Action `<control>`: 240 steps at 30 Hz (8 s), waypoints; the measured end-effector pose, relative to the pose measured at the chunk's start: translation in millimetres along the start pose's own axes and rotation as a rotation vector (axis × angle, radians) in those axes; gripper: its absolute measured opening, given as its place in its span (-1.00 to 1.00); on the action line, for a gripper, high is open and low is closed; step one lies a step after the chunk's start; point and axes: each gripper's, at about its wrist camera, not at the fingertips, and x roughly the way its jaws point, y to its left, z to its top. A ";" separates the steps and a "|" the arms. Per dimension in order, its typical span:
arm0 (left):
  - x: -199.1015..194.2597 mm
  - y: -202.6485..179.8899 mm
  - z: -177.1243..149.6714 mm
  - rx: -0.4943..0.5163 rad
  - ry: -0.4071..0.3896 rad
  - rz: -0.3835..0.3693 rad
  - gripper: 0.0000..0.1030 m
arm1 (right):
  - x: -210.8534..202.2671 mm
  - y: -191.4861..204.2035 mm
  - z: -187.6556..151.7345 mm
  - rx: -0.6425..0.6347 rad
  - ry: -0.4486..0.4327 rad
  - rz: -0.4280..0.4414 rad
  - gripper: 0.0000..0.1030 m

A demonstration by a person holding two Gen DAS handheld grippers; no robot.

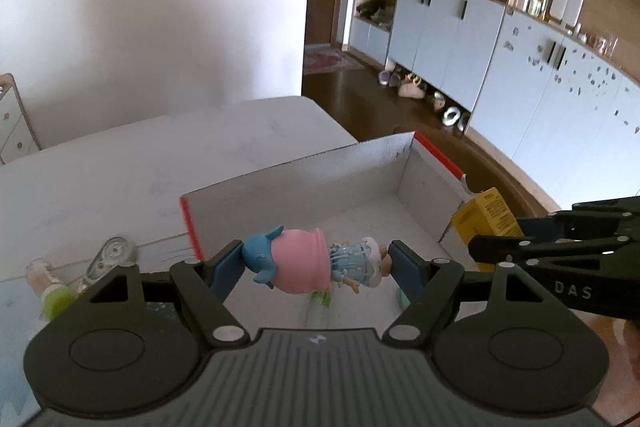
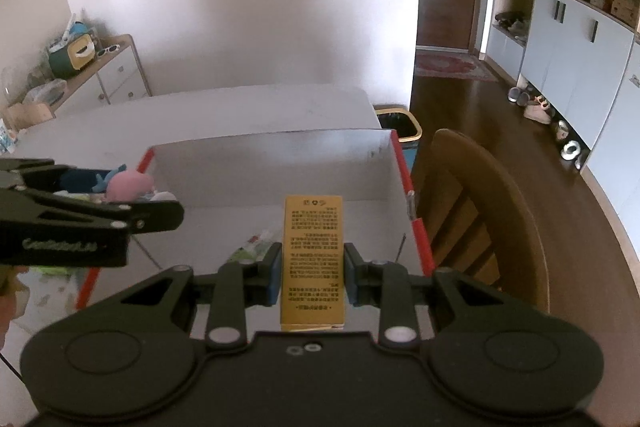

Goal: Organize rigid objects
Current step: 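Carry the doll and yellow box into the red box and release both, then withdraw both tools from the box toward the remaining items, then grasp the glass pill jar with the left tool while the right tool grasps the pink heart dish, then carry the jar and heart dish into the box and open both tools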

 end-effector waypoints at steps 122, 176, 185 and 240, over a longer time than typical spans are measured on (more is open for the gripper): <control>-108.2 191.4 -106.1 -0.226 -0.081 0.142 0.62 | -42.3 174.1 -30.3 -0.035 -0.071 0.247 0.99; 32.9 299.9 -139.4 -0.216 0.086 -0.015 0.38 | 107.1 289.1 -26.1 -0.088 0.156 0.197 0.59; 24.5 319.4 -145.8 -0.284 0.064 -0.038 0.35 | 130.1 303.1 -10.8 -0.090 0.150 0.246 0.35; -60.6 183.6 -89.2 -0.110 -0.064 -0.114 0.35 | -2.0 161.4 6.1 0.020 -0.143 0.046 -0.87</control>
